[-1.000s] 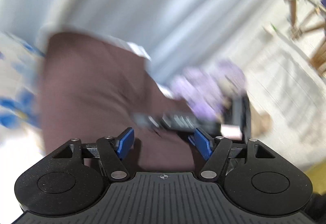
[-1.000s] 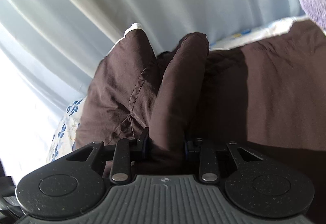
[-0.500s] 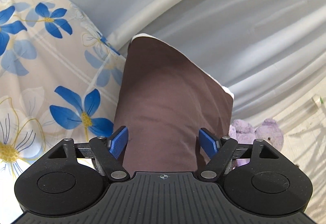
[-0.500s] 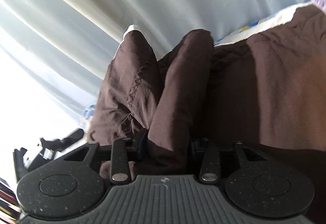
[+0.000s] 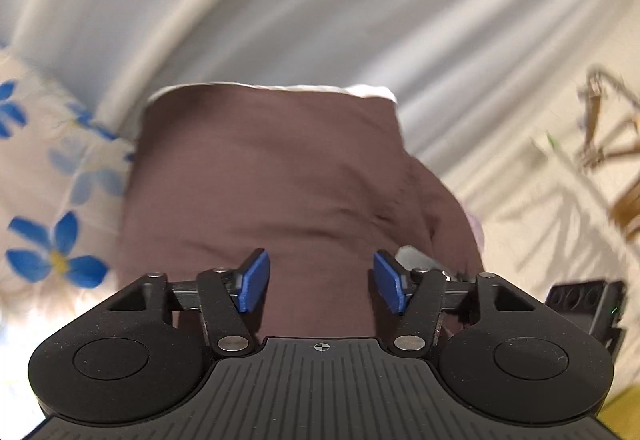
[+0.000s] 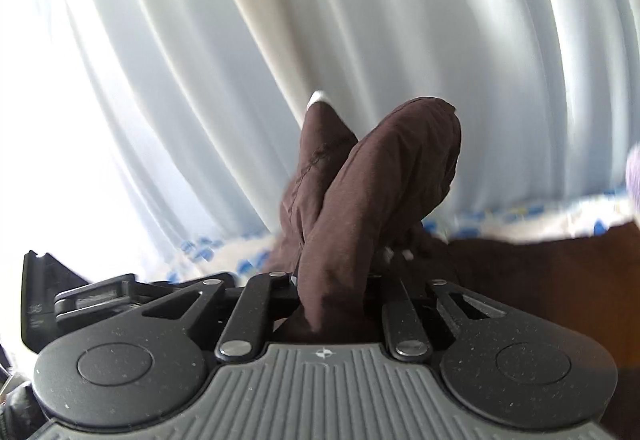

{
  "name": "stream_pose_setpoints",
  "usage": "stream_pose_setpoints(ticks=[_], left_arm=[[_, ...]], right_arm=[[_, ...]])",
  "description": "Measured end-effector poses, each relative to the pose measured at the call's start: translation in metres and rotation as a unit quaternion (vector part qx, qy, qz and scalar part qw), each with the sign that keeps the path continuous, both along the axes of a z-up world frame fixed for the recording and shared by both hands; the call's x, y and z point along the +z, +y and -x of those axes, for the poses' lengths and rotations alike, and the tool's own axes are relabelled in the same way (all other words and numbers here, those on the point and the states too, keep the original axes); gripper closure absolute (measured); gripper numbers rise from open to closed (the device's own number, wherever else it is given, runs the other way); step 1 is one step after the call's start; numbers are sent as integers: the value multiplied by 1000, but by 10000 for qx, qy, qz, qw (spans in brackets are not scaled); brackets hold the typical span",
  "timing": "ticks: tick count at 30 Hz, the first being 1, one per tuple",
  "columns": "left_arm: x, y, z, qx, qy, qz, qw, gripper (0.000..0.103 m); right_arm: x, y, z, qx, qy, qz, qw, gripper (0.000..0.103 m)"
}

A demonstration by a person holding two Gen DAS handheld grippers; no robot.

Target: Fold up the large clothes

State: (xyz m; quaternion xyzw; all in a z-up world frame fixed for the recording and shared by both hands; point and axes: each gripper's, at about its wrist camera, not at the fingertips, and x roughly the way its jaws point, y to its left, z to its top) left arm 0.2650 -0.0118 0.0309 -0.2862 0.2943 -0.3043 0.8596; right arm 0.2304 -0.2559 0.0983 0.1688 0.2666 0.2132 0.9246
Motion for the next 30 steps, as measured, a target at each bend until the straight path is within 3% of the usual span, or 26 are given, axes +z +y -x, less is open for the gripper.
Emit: stream_pose_setpoints(ticks=[2,4,8,12,15,18,19,22,26,30], left_arm=[[7,-16,1,-58,-114,-256,9996,38],[6,-19,2,-74,-65,-95,9999,33],[4,-15,4,465,-190,-476,9976,25],[-7,-20,-6,704,-36,-777,9945,25],[-16,-43,-14,397,-41,-925,9949,22],[-27,-66,-19,239,-252,-1130,9930,16],[-31,-72,-19,239,-235,-1154,9928,16],[-37,-87,-14,67,-330,-1222,9919,15],[-43,-98,-7,-6,-625,-1598,9852,10],[-46,-104,-6,22,-673,-1651,9840,8]], right_arm=[[0,-7,8,-178,-65,240,9995,92],[-7,-17,13,-416,53,417,9982,93],[-23,-45,21,-895,303,514,9942,93],[-23,-68,30,-1258,237,659,9896,94],[-29,-74,31,-1464,247,891,9849,95],[-53,-87,24,-1478,417,1115,9818,94],[-61,-88,22,-1420,534,1145,9818,92],[-86,-106,24,-1797,1082,1236,9699,72],[-65,-114,52,-2097,703,1079,9693,61],[-38,-103,53,-2414,132,1392,9603,63]])
